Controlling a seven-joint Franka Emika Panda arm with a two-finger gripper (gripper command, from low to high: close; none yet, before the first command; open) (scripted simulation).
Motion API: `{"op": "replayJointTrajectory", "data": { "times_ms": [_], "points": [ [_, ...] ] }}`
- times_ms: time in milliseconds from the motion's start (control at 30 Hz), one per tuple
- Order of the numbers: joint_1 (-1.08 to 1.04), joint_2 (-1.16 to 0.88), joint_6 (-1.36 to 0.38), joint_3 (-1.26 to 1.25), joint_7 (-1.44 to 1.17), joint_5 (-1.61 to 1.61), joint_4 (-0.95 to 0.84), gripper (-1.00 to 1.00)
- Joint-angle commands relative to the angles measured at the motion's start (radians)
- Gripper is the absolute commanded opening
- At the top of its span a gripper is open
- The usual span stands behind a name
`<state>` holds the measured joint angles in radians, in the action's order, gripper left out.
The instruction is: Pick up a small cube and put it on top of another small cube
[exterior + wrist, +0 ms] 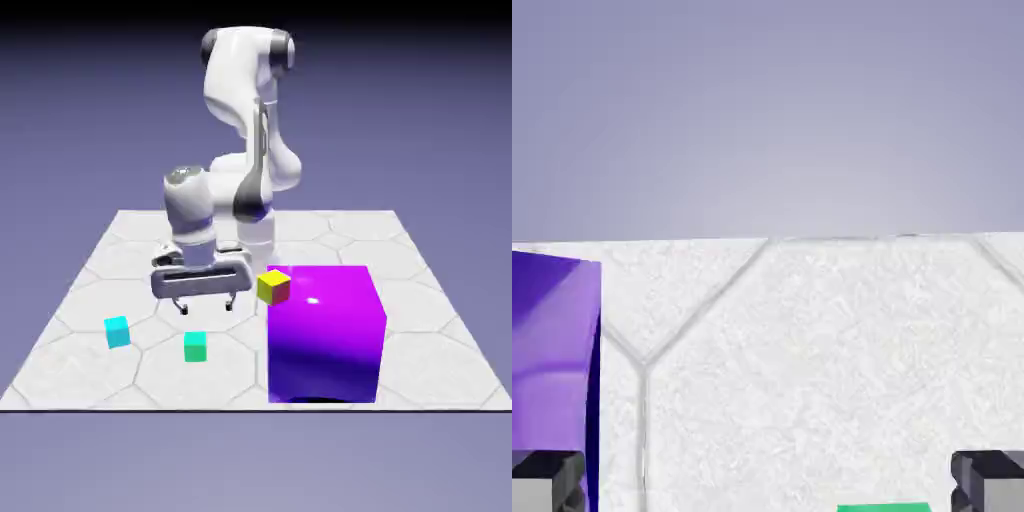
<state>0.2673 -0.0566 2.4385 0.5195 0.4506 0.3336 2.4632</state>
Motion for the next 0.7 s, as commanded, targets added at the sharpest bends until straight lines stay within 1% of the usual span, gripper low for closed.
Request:
{"op": "replayJointTrajectory", "data": {
  "times_ms": [0,100,667],
  "points": [
    [0.014,-0.021,-0.015,0.018,0.015,0.044,0.002,0.00],
    [0.029,-0.033,-0.004,0.023,0.108,0.174,0.048,0.00],
    [0.214,0.172,0.099,0.166,0.602,0.913,0.542,0.00]
  ]
}}
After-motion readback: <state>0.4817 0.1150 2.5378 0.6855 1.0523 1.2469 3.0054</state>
